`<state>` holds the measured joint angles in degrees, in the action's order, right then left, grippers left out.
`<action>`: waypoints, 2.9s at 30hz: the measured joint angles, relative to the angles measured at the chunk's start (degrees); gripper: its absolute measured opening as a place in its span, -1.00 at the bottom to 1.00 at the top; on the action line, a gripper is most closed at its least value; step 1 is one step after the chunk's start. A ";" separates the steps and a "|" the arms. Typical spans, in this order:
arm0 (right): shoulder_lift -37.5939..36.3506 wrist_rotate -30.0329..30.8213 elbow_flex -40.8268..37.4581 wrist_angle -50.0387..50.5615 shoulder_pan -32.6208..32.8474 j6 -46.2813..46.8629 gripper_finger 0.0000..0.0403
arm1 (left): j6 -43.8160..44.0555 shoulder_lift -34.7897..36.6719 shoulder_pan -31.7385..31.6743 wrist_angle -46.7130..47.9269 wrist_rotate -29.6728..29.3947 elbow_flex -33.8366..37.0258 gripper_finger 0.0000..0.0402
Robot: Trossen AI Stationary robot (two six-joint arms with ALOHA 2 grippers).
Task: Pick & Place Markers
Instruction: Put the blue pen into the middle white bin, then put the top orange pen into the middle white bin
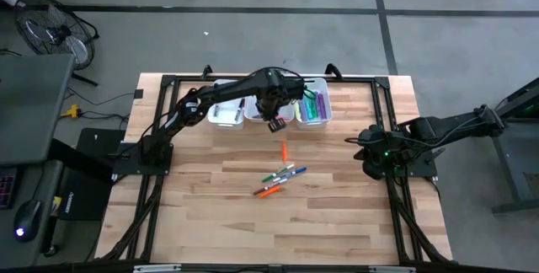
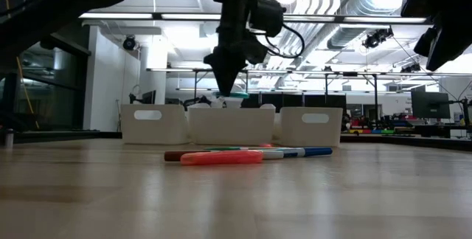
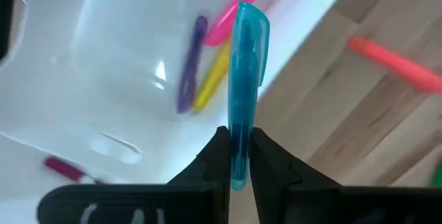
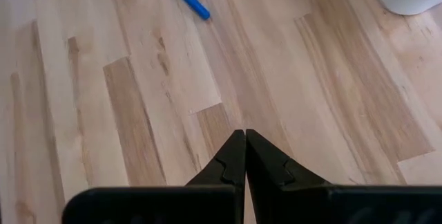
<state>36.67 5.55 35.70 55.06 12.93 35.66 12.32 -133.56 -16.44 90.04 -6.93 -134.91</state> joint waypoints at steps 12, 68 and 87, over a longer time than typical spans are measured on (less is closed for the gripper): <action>0.00 2.33 0.00 -0.01 0.00 3.96 -1.00 | -13.27 0.02 -3.11 -0.05 -4.98 0.00 -0.85; 0.13 5.21 0.00 -3.46 -0.02 12.41 -1.00 | -20.22 -5.86 -2.62 -5.86 -0.59 -0.07 -0.72; 0.13 5.19 0.00 -3.46 -0.02 12.46 -1.00 | -23.06 -5.97 -1.02 -5.22 9.48 -0.04 -0.28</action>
<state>36.80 10.74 35.70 51.59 12.91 48.13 -10.74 -139.52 -17.45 84.82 2.55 -134.96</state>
